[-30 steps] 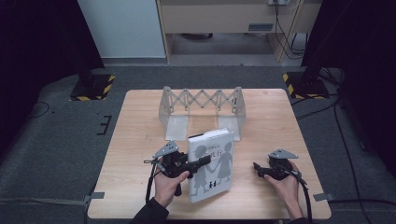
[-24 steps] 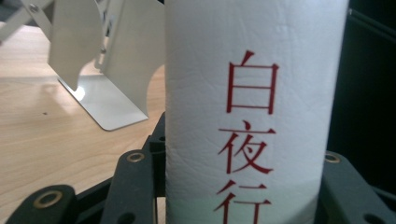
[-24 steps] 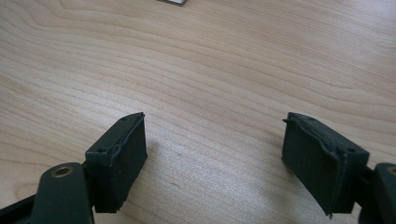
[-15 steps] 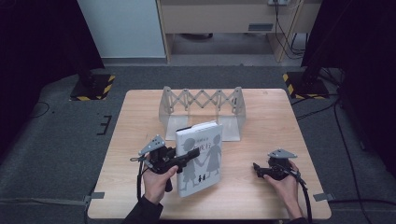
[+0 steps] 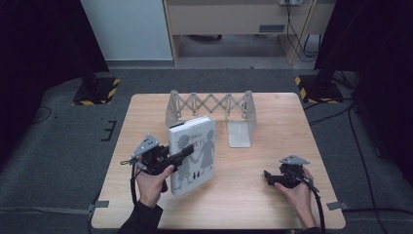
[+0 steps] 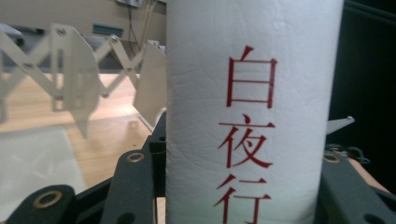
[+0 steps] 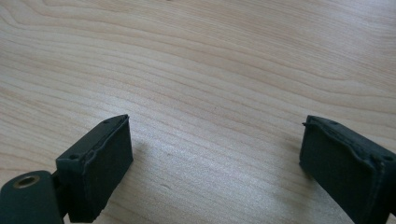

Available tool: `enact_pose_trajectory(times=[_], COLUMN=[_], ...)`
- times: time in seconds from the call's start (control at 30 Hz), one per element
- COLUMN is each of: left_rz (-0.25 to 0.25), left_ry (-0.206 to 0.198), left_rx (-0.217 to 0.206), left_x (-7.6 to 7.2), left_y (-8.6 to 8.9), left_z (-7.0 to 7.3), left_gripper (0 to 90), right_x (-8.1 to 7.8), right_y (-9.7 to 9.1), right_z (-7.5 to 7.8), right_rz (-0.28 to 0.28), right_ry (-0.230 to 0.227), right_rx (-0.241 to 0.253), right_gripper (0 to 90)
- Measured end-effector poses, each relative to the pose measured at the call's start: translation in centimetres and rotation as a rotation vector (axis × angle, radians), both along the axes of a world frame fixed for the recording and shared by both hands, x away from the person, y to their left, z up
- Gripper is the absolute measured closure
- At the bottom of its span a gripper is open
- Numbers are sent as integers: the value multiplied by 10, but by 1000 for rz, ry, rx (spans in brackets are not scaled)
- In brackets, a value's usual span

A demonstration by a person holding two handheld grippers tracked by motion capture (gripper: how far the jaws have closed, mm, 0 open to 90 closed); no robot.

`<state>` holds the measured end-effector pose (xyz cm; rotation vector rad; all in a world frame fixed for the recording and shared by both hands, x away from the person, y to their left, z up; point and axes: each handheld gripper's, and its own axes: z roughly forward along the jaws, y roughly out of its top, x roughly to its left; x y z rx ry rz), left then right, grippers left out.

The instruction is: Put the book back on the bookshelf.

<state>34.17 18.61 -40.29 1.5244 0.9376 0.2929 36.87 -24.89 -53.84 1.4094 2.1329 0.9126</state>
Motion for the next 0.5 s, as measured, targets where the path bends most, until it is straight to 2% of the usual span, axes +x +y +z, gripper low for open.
enact_pose_trajectory(times=[0.5], left_rz=[139], left_ry=[-33], left_rx=[80], left_x=[25], left_y=[20], left_z=[14], left_gripper=[527], right_x=[0], right_y=[0], right_z=[0], right_rz=[4], right_ry=[5], right_rx=[-1], right_gripper=[76])
